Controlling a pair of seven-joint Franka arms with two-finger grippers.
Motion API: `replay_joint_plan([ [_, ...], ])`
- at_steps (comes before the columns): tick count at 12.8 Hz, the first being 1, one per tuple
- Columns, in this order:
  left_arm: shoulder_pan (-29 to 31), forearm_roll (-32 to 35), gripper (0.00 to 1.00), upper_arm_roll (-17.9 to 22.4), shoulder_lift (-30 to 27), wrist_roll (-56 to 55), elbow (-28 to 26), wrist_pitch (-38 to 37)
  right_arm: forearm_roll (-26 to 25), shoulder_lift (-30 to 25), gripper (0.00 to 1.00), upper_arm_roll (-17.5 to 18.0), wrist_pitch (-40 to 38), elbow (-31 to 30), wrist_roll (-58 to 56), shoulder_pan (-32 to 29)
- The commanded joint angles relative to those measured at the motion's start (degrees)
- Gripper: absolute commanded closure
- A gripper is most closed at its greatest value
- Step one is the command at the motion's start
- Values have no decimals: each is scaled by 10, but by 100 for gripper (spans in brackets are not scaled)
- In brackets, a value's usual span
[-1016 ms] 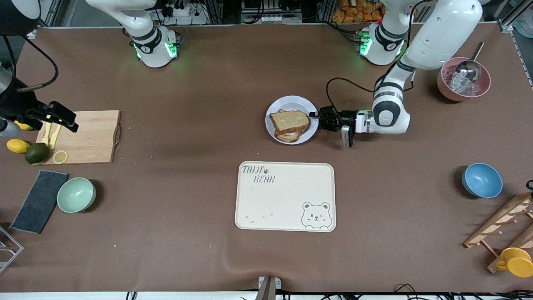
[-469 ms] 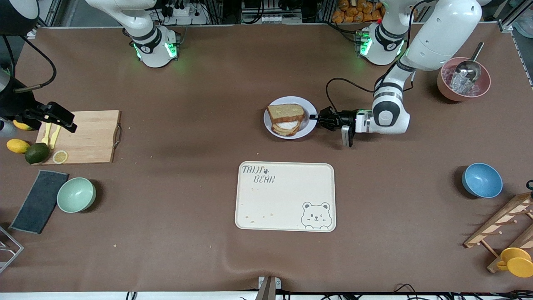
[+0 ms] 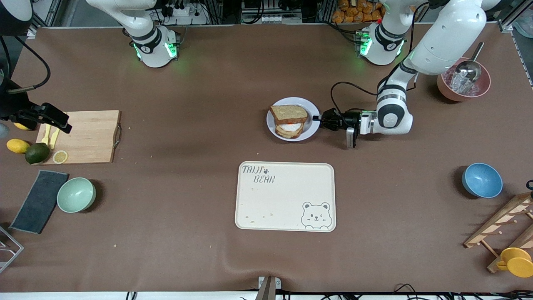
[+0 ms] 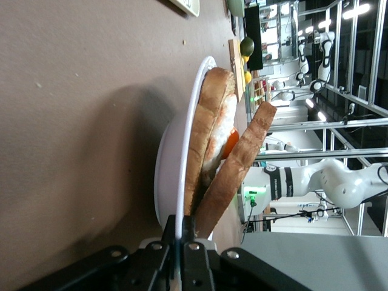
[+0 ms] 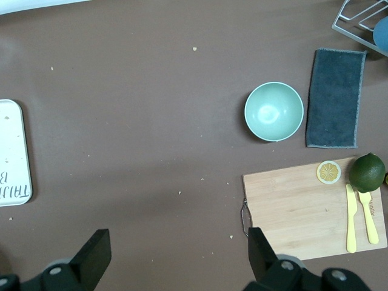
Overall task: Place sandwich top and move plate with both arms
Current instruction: 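Slide the plate with the left gripper onto the bear tray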
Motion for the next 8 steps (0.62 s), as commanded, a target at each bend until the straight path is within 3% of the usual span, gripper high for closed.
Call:
replay_joint_plan([
  [1,17,-14,100,-5,-9,-28,2,-20,-2,3,0,8,-7,6,12,-9],
  [8,52,-31,100,-6,-39,-106,27,-51,-2,6,0,8,-7,6,12,-9],
])
